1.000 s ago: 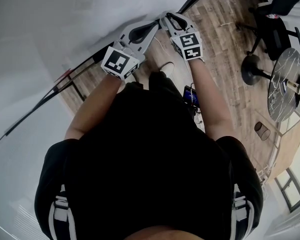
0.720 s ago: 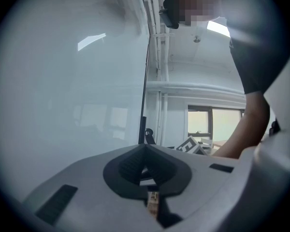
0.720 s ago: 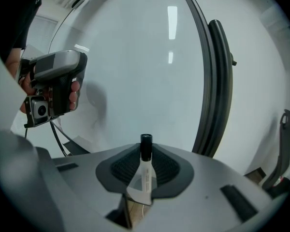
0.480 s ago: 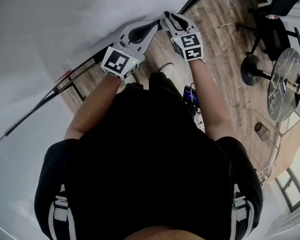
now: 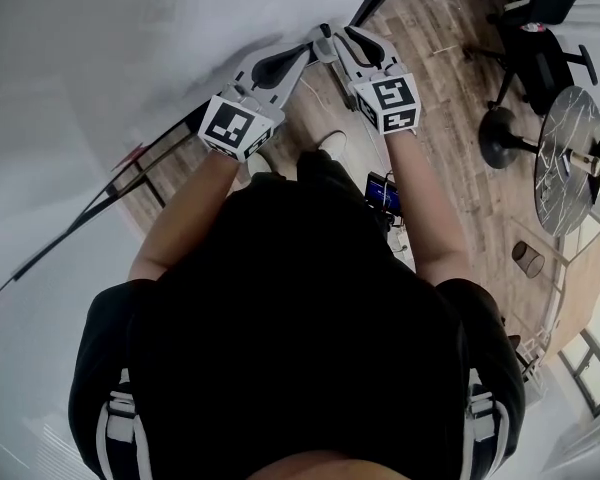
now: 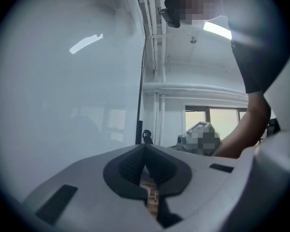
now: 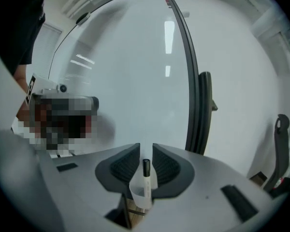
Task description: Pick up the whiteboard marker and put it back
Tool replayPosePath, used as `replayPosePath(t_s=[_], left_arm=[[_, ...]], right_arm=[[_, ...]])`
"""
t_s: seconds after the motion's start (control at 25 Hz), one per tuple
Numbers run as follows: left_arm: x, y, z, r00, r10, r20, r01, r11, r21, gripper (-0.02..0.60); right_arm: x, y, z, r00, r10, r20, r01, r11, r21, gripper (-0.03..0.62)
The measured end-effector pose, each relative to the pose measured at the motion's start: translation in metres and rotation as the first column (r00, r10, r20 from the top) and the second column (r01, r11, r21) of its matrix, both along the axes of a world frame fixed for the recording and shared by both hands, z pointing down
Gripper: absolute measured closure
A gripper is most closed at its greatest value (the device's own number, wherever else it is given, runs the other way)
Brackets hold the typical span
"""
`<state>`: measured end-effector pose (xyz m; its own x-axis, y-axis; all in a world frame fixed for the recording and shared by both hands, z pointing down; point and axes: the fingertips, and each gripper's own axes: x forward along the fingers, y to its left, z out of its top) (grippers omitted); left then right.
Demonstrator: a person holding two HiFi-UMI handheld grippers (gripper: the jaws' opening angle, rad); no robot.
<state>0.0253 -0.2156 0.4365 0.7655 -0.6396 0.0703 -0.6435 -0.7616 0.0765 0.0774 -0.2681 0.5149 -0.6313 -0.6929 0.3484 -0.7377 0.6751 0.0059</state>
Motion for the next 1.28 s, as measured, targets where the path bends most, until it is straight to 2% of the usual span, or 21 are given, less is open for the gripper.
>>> replayPosePath(t_s=[0.44, 0.72, 0.92, 1.28], left_arm=[[0.007, 0.024, -0.021, 0.999, 0.049, -0.016, -0.049, 0.998, 0.035, 0.578], [0.013, 0.045, -0.035, 0.995, 0.099, -0.015, -0.099, 0.994, 0.05, 0.578], [0.014, 0.06, -0.043, 0.991, 0.13, -0.01, -0.129, 0.99, 0.055, 0.578], [0.013, 0.077, -0.037, 0.987, 0.163, 0.004, -0.163, 0.986, 0.041, 0.578]], right_arm=[[0.02, 0.05, -0.083, 0.995, 0.025, 0.095, -0.035, 0.994, 0.105, 0.516], [0.019, 0.095, -0.119, 0.995, 0.005, 0.102, -0.019, 0.99, 0.138, 0.517], [0.01, 0.119, -0.129, 0.989, -0.009, 0.145, -0.011, 0.99, 0.142, 0.529], [0.004, 0.134, -0.117, 0.987, 0.001, 0.159, -0.019, 0.993, 0.117, 0.565]])
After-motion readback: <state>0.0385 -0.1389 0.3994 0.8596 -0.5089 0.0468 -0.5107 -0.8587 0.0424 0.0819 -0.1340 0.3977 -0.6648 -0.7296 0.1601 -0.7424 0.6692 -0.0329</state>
